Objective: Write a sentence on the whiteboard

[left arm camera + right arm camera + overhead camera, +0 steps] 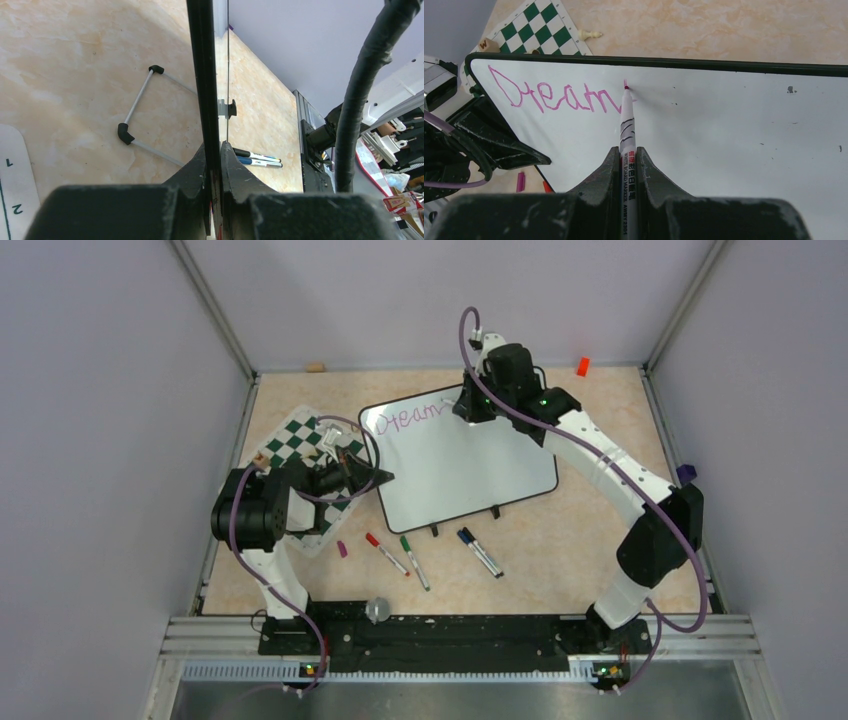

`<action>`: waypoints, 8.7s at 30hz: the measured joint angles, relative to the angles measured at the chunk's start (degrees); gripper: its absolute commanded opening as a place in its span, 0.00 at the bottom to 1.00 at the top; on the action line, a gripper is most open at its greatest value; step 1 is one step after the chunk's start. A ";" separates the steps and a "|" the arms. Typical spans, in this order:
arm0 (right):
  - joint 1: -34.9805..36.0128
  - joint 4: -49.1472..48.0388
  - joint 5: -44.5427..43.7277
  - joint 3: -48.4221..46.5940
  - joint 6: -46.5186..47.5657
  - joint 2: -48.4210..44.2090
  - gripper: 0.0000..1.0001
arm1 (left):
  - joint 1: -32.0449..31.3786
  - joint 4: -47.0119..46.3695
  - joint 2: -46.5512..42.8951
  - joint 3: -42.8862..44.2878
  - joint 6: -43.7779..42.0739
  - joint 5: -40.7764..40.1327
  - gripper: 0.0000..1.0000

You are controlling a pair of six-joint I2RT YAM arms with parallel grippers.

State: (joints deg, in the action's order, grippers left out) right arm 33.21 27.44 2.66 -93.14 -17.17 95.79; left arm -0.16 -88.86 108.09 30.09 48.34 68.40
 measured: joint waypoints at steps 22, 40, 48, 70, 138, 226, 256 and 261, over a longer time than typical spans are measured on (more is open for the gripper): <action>0.00 1.86 0.96 -0.72 0.22 0.42 0.00 | 0.07 0.02 -0.24 -0.33 -0.09 -0.15 0.00; -0.02 2.23 1.57 -0.74 0.61 0.39 0.00 | 0.07 -0.04 -0.26 -0.44 -0.11 -0.26 0.00; -0.09 2.12 1.53 -0.74 0.61 0.24 0.00 | 0.04 -0.11 -0.26 -0.44 -0.09 -0.20 0.00; -1.16 0.33 1.22 0.26 0.68 -4.28 0.00 | 0.07 0.17 0.17 0.76 0.39 0.83 0.00; -1.20 -0.90 0.02 -0.76 -0.42 0.00 0.00 | 0.07 1.05 0.33 1.75 1.11 1.64 0.00; -4.17 -1.73 4.92 5.29 -2.19 -8.59 0.00 | 0.07 1.01 0.57 1.73 1.25 1.81 0.00; -4.90 0.09 -3.50 6.86 0.50 -9.75 0.00 | 0.07 0.96 0.57 1.66 1.20 1.79 0.00; -4.90 0.52 -3.50 7.34 0.46 -9.75 0.00 | 0.07 0.96 0.57 1.66 1.22 1.79 0.00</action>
State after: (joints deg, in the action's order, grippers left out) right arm 28.32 27.97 -0.84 -85.80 -16.71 86.04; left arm -0.10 -87.90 108.66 31.75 49.56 70.19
